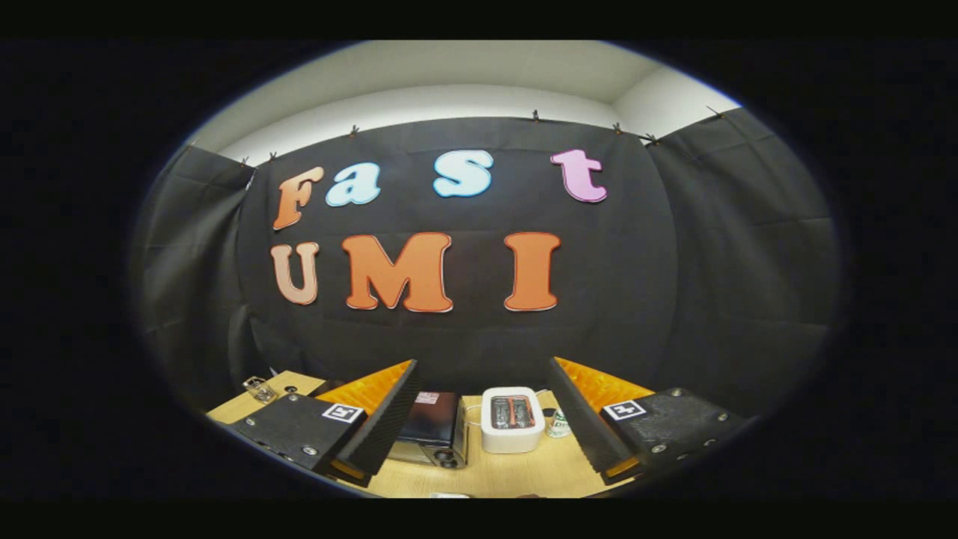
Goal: Open the toaster oven, put the food inside, and close the toaster oven door.
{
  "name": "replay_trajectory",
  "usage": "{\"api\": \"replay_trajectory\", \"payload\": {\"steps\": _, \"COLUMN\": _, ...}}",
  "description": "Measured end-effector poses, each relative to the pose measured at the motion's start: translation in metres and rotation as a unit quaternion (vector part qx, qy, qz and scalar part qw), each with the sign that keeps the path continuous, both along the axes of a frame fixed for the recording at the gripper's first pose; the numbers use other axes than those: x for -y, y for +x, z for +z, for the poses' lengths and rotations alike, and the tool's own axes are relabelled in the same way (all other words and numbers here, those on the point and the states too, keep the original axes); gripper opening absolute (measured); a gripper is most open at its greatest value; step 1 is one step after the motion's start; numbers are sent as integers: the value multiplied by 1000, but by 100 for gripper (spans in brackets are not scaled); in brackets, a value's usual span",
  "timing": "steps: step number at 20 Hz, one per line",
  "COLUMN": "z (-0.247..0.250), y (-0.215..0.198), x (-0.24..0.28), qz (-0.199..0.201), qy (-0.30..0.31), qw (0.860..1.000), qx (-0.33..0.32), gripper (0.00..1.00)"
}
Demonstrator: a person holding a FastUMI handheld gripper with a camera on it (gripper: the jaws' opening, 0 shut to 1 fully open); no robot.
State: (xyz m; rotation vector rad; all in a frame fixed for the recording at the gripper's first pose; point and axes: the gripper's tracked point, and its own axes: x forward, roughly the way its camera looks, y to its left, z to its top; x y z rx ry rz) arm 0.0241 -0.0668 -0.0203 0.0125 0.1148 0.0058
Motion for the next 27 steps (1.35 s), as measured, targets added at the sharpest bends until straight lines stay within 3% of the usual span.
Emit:
{"api": "replay_trajectory", "payload": {"steps": 10, "z": -11, "y": -3, "x": 20, "qz": -20, "qy": 0, "qw": 1000, "qx": -9, "gripper": 100}}
{"api": "replay_trajectory", "payload": {"steps": 27, "z": -3, "y": -21, "x": 17, "qz": -20, "qy": -6, "qw": 1000, "qx": 12, "gripper": 100}}
